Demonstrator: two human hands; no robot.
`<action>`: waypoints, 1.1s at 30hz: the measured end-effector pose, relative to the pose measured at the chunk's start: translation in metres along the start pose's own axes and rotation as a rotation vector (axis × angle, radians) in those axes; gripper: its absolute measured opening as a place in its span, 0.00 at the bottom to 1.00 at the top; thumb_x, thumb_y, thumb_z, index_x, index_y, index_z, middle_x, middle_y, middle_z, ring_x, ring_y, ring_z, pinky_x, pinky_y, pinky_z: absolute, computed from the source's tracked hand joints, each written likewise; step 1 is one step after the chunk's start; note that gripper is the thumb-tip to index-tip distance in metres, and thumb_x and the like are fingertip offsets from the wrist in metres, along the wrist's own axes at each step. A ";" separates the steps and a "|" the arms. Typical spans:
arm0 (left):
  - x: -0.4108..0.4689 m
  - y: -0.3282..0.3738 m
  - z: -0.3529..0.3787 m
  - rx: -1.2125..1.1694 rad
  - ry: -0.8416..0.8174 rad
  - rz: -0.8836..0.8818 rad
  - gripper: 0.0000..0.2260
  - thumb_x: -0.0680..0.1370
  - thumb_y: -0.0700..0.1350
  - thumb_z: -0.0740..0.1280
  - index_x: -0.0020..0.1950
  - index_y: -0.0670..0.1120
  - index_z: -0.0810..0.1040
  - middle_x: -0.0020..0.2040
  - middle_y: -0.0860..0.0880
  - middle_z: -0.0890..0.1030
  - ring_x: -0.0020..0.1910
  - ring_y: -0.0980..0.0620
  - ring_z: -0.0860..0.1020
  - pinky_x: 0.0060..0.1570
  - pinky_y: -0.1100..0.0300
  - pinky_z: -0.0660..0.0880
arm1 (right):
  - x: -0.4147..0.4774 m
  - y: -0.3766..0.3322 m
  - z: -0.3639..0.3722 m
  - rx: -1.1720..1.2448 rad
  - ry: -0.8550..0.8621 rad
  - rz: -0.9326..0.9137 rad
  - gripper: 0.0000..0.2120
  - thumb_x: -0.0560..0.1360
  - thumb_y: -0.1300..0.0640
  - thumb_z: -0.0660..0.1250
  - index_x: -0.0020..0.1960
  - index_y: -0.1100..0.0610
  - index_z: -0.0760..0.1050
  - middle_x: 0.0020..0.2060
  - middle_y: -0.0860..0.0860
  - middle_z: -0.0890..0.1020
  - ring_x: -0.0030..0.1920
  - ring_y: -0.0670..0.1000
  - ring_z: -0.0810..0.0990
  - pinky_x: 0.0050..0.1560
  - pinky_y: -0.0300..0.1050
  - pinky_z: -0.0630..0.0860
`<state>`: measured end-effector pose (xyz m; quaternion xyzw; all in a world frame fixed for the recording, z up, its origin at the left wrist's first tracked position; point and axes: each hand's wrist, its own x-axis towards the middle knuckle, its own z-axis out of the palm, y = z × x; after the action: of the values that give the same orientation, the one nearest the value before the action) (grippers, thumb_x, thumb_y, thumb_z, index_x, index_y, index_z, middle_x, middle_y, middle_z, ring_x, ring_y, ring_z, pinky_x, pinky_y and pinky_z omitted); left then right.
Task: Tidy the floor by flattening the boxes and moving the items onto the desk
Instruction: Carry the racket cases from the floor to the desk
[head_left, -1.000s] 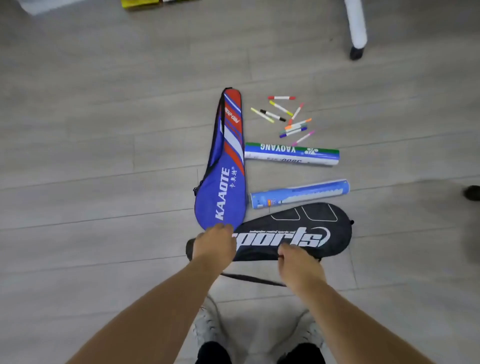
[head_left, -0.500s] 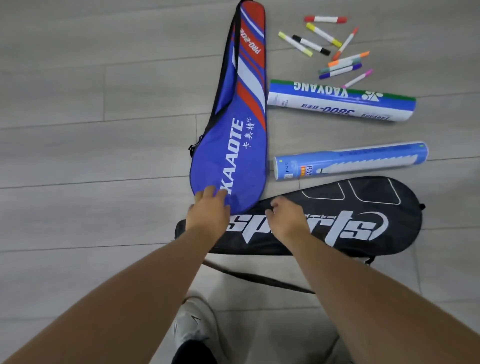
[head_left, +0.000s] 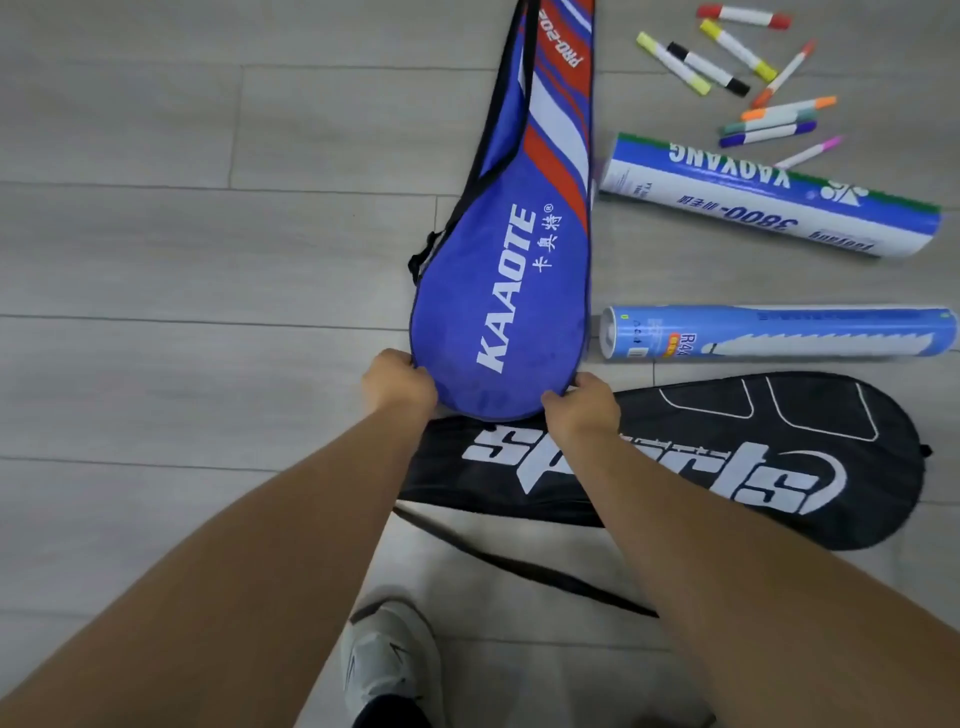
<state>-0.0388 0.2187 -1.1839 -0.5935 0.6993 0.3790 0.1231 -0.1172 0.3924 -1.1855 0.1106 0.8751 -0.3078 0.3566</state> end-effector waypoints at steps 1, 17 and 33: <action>-0.007 -0.003 -0.007 -0.004 -0.017 -0.014 0.05 0.75 0.36 0.63 0.42 0.42 0.77 0.38 0.45 0.77 0.36 0.45 0.73 0.35 0.58 0.70 | -0.009 -0.002 -0.002 -0.015 0.010 -0.013 0.08 0.76 0.61 0.65 0.55 0.58 0.74 0.42 0.50 0.77 0.42 0.52 0.75 0.38 0.41 0.69; -0.210 -0.040 -0.042 0.184 -0.380 -0.104 0.17 0.79 0.49 0.67 0.66 0.48 0.74 0.60 0.47 0.81 0.59 0.46 0.79 0.53 0.58 0.75 | -0.126 0.034 -0.169 -0.624 -0.097 -0.186 0.19 0.74 0.66 0.54 0.62 0.53 0.69 0.51 0.57 0.79 0.46 0.59 0.74 0.45 0.46 0.67; -0.201 0.046 0.084 0.656 -0.275 0.588 0.23 0.82 0.48 0.63 0.77 0.50 0.65 0.77 0.47 0.64 0.74 0.43 0.62 0.69 0.44 0.67 | -0.058 0.140 -0.258 -0.996 0.121 -0.165 0.40 0.74 0.61 0.64 0.79 0.47 0.47 0.78 0.54 0.53 0.75 0.57 0.57 0.72 0.56 0.60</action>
<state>-0.0514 0.4237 -1.0980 -0.2436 0.8982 0.2316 0.2833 -0.1610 0.6630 -1.0666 -0.1246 0.9407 0.1265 0.2892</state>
